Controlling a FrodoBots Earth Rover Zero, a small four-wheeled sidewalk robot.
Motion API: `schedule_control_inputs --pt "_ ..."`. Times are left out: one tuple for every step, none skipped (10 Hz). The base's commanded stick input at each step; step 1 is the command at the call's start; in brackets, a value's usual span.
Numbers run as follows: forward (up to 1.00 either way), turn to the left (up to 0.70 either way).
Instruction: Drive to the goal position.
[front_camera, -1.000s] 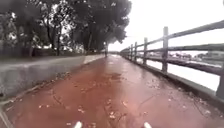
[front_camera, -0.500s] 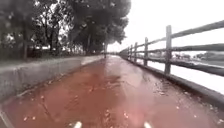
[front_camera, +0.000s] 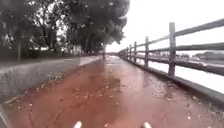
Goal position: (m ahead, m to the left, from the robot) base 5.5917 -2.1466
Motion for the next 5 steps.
schedule_control_inputs --pt "0.5 0.0" --pt "0.5 0.0" --pt "0.5 0.0" --pt "0.5 0.0" --pt "0.5 0.0"
